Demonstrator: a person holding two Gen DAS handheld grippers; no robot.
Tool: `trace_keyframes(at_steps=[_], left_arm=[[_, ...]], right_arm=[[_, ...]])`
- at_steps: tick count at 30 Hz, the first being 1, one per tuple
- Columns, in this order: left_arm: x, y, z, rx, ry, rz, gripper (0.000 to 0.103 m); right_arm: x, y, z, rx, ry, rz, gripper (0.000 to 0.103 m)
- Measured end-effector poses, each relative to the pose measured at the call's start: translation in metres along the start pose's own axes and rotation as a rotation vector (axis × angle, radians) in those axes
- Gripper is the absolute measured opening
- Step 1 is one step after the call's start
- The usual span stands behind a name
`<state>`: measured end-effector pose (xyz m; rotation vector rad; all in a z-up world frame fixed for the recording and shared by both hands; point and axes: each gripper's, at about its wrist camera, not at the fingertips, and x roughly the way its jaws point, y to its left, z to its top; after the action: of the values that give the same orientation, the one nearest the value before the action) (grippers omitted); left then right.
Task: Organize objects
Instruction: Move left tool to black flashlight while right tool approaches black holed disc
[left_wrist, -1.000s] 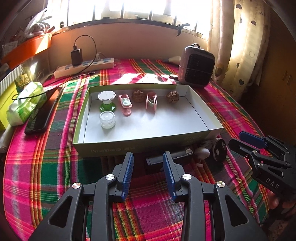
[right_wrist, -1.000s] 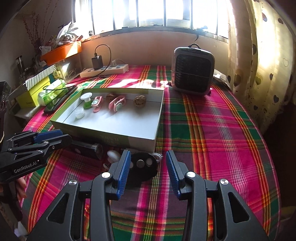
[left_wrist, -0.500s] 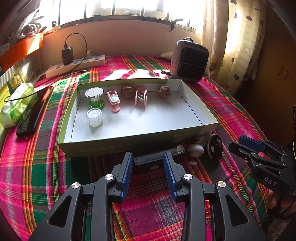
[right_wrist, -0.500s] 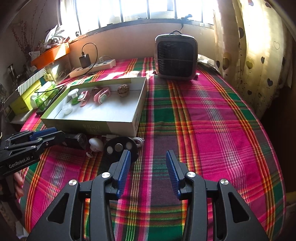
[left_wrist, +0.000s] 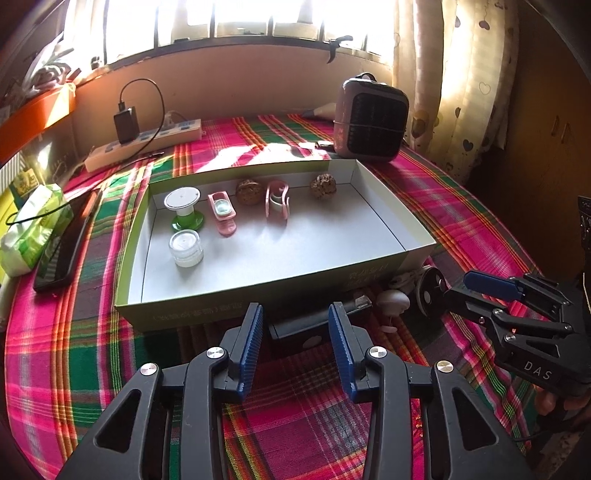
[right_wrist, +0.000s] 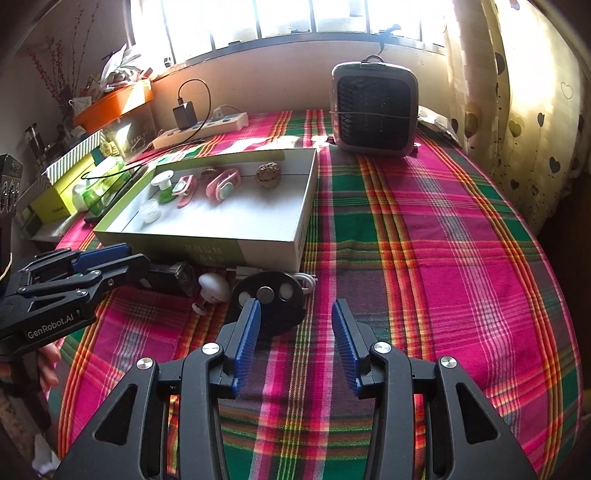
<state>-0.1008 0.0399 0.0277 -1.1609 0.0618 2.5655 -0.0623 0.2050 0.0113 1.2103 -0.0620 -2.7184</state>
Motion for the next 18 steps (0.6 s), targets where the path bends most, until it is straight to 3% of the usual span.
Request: trace_keyframes(at_steps=[3,18], left_arm=[[0.0011,-0.0020,0.0004,0.013,0.003,-0.011,0.037],[-0.0069,-0.0055,-0.0090,0.040,0.015,-0.046,0.038]], right_arm=[[0.0015,0.0034,0.0000,-0.013,0.003,0.008,0.049],[0.0058,0.0044,-0.0011,-0.012,0.017,0.008,0.049]])
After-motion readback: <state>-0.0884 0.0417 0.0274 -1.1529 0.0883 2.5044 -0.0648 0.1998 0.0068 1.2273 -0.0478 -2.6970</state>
